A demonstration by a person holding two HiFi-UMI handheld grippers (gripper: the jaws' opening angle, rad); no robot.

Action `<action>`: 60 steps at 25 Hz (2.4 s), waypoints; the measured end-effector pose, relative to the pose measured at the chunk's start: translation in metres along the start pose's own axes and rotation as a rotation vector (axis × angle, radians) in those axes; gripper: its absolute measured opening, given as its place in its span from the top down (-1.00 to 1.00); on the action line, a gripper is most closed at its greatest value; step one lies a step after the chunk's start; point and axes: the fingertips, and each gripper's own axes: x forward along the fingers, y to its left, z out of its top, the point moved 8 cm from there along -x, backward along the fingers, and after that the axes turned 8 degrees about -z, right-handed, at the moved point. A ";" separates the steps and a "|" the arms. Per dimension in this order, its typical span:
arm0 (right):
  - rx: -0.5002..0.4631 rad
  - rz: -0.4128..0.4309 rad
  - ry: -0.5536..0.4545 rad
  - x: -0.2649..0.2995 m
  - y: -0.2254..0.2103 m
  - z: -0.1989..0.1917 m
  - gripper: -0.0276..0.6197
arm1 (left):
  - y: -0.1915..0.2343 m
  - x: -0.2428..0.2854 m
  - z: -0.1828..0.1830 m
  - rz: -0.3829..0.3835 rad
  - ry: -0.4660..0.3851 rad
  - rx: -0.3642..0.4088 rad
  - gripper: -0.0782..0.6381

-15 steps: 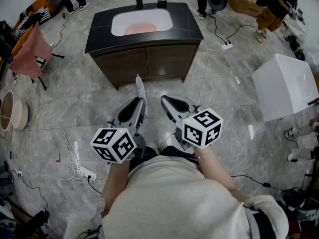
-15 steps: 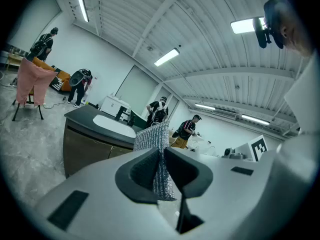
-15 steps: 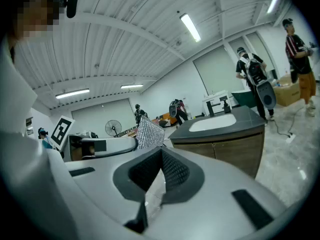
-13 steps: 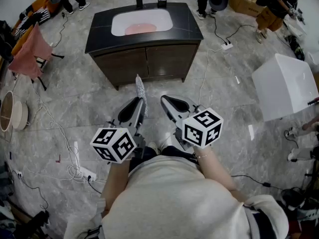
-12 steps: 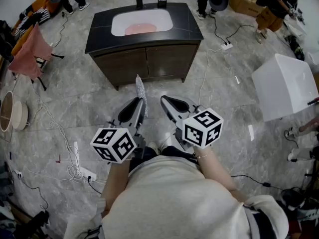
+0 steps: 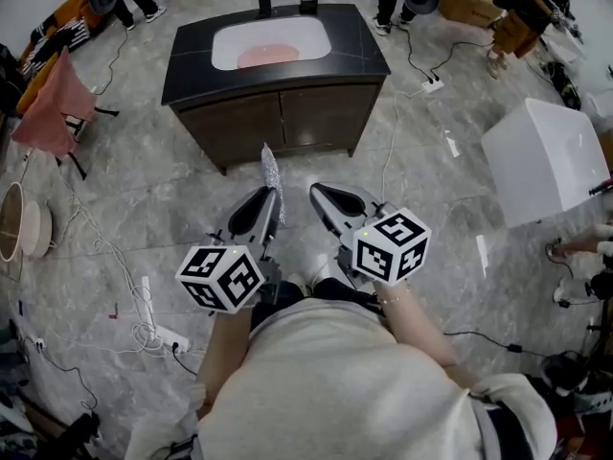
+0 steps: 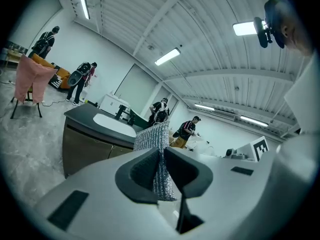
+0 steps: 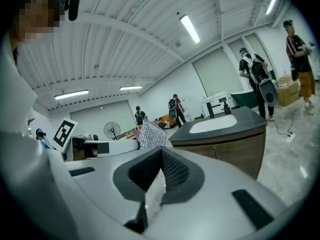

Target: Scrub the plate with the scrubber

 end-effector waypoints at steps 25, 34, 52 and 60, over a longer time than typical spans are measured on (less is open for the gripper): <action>-0.086 -0.140 0.052 0.036 -0.017 -0.001 0.66 | 0.049 -0.002 0.007 0.012 0.033 -0.017 0.61; -0.063 -0.115 0.046 0.099 -0.066 0.027 0.66 | 0.087 0.058 0.026 0.028 0.051 -0.008 0.61; -0.094 0.016 0.079 0.229 -0.186 0.124 0.66 | 0.174 0.207 0.099 0.162 -0.041 -0.013 0.61; -0.037 0.008 0.097 0.247 -0.215 0.125 0.66 | 0.188 0.240 0.101 0.153 0.002 -0.042 0.61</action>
